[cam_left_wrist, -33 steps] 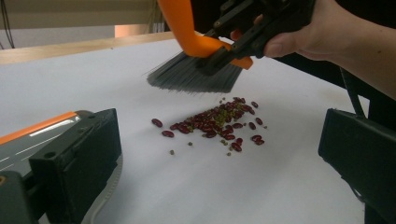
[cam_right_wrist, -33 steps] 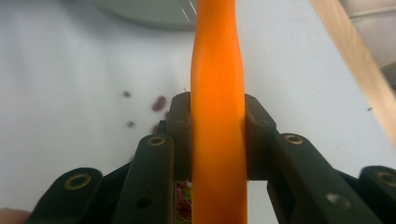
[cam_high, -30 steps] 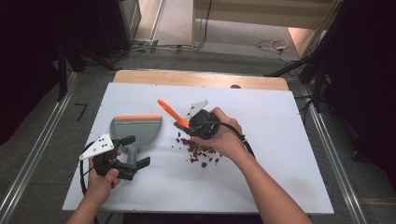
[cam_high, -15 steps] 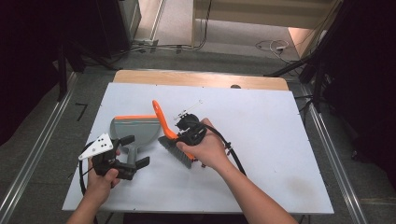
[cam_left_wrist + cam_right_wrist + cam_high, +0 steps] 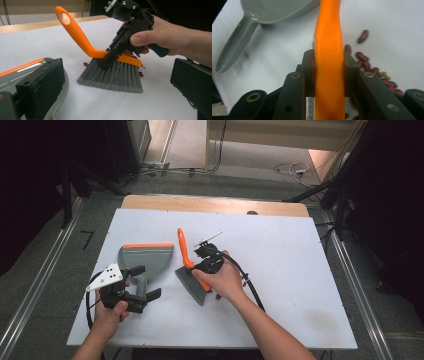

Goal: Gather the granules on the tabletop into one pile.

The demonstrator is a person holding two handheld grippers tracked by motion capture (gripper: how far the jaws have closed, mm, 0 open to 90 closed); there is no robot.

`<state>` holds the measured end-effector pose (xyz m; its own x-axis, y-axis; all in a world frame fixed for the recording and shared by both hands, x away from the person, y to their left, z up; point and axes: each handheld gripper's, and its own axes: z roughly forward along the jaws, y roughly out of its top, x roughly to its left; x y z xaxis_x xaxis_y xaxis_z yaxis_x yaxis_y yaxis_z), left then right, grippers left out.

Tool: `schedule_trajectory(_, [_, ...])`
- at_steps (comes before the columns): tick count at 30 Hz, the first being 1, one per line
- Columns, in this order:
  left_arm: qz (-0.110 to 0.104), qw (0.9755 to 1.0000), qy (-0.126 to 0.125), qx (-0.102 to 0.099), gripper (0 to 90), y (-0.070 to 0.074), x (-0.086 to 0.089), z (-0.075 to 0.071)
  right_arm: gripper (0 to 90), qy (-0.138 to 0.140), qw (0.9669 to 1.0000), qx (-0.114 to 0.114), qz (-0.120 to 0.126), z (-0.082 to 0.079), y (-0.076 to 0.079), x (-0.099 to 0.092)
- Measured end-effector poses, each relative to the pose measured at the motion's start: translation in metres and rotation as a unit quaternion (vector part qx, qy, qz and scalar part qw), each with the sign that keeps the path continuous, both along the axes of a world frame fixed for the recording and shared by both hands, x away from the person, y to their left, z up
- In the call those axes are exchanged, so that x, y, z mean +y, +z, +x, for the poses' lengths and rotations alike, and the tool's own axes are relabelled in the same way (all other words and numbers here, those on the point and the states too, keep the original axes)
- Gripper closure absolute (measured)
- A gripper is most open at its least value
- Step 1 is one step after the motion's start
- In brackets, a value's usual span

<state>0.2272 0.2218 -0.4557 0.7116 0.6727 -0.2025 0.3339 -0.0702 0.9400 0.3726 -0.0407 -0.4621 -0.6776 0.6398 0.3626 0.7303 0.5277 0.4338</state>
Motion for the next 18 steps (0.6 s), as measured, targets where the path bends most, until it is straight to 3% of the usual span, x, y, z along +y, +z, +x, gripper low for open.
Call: schedule_trajectory(18, [0.003,1.0000,-0.003,0.001,0.0,-0.001,-0.002,0.000,67.3,-0.047,0.9989,0.000,-0.006,0.014,-0.004,-0.042])
